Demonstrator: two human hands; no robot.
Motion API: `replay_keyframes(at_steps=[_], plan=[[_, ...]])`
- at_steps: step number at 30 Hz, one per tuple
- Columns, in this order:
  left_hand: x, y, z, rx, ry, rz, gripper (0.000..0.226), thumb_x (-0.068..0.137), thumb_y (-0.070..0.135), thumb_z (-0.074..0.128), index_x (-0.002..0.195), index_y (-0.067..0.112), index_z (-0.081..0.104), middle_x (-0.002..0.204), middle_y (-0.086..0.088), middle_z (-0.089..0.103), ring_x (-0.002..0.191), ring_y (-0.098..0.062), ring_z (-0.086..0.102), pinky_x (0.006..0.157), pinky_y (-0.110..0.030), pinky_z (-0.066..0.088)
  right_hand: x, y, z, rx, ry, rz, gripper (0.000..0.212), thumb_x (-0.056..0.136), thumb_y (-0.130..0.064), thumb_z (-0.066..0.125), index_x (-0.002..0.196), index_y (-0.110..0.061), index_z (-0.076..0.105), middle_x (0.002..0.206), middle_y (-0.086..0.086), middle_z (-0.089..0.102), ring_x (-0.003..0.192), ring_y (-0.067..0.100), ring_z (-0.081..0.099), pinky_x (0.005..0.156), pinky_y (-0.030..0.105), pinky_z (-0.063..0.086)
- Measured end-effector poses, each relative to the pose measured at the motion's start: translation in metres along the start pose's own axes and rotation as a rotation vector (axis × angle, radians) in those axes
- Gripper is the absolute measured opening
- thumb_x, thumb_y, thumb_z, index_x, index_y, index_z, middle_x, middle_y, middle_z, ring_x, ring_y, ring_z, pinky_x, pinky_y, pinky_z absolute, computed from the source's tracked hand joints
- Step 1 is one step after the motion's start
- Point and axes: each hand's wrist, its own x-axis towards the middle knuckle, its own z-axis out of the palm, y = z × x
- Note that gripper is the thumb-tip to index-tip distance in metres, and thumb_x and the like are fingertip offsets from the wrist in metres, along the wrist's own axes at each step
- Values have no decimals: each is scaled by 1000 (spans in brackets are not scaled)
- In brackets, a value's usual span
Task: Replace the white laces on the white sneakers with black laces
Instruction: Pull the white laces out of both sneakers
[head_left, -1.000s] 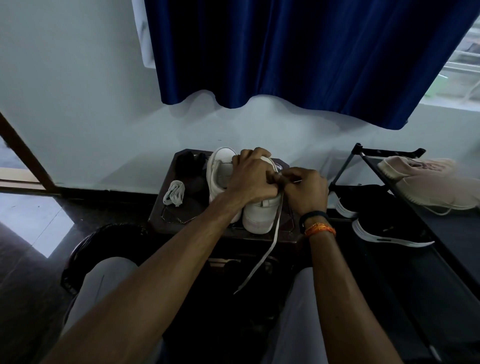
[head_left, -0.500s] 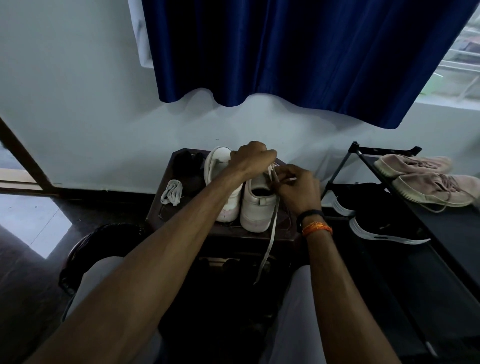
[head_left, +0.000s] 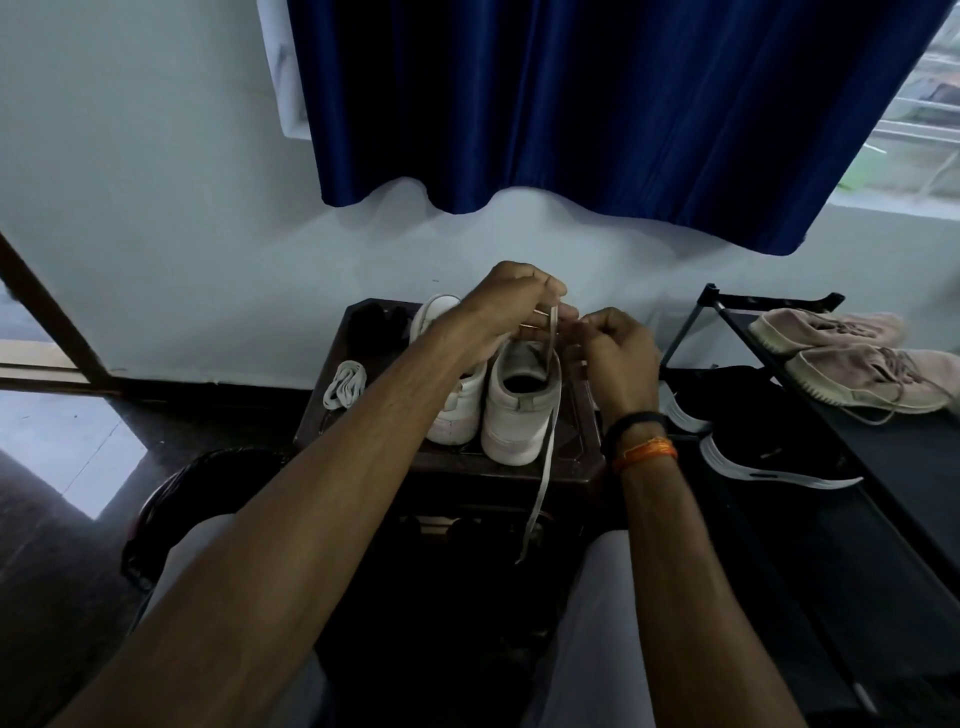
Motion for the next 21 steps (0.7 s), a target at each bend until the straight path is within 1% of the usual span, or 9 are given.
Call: replay_keyframes(at_steps=[2,5,8,10,12,14,16,18,21], plan=[[-1,1,1,-18,10,5,26,95,-4,47,116,-2,62,105,-19,74,100,-31,73,86,-38,60,2,-5,-4,-133,-44,-31,14,77,-33,75,79,-21,69,74,-3,71,73,18,69,72,38,60],[-1,5,4,-126,39,20,30,94,-12,41,117,-9,60,109,-27,70,96,-31,73,72,-29,62,-3,-3,-5,-299,-135,-76,18,81,-32,80,82,-15,72,76,-3,72,72,12,66,66,26,53],[-1,7,4,-214,27,26,34,90,-17,40,117,-12,60,113,-31,68,89,-30,72,64,-25,60,-7,3,-1,-357,-126,-107,18,87,-22,72,69,-22,71,72,0,72,72,18,66,69,34,57],[-1,5,3,-229,4,21,38,88,-20,40,119,-11,60,116,-29,67,88,-29,72,62,-26,59,-7,3,-1,-230,-124,-36,22,90,-19,65,68,-20,69,71,2,71,72,22,67,69,38,57],[0,0,1,-223,-4,22,39,88,-20,41,121,-8,59,118,-27,67,90,-31,73,59,-26,57,-7,-4,-3,88,-115,85,19,95,-17,55,80,-11,66,79,10,74,70,24,68,65,39,57],[2,-5,-1,-124,17,51,35,91,-13,47,122,-2,60,114,-21,70,92,-31,73,62,-28,59,-6,-17,-7,448,-82,206,19,100,-14,47,88,-6,60,84,20,74,64,24,66,56,32,54],[3,-13,-3,32,58,84,30,88,-8,54,115,4,61,103,-16,75,85,-27,73,70,-35,61,-3,-26,-15,681,12,303,23,103,-16,43,86,-9,56,74,16,71,53,19,62,47,24,48],[3,-22,-6,200,110,125,26,82,-4,58,105,7,62,94,-11,76,79,-22,71,74,-37,59,1,-23,-20,745,162,345,25,102,-18,46,81,-11,57,66,8,69,47,14,58,42,22,42],[0,-30,-6,433,159,218,22,74,1,63,93,11,66,91,-6,75,84,-19,70,76,-36,57,3,-9,-23,597,396,307,21,96,-15,51,78,-10,60,69,8,69,46,16,56,42,23,39]])
